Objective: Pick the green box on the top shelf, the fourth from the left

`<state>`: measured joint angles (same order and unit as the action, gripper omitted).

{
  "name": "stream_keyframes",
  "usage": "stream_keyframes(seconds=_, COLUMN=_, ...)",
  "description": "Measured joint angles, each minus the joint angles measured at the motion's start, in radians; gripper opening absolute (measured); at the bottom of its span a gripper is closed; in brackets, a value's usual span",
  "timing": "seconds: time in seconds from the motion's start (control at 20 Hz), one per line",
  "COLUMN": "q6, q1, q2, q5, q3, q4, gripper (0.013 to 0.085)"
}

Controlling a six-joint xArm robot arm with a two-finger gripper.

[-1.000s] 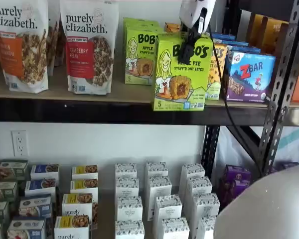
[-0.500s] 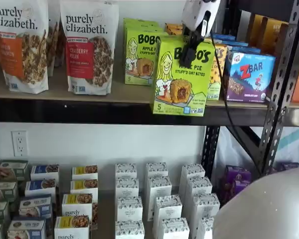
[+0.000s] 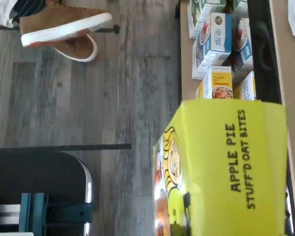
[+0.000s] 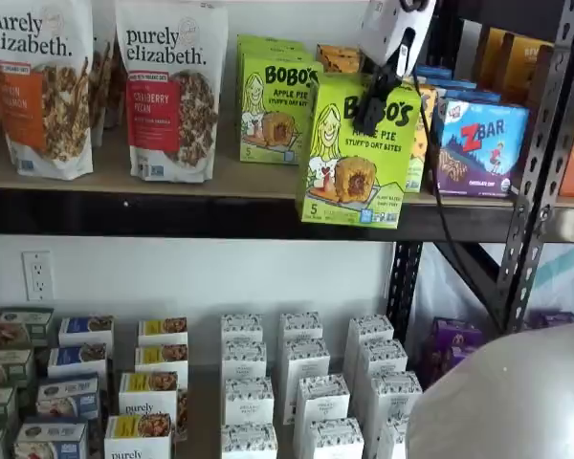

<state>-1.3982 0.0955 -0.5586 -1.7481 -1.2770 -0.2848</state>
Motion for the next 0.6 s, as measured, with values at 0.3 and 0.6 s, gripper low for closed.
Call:
stream_keyframes(seconds=0.3, q6=-0.024, q1=-0.023, q2=0.002, q5=-0.017, q3=0.004, q4=0.0, gripper=0.029)
stream_keyframes(seconds=0.6, q6=-0.031, q1=-0.024, q2=0.001, q5=-0.021, q3=0.011, q4=0.018, gripper=0.029)
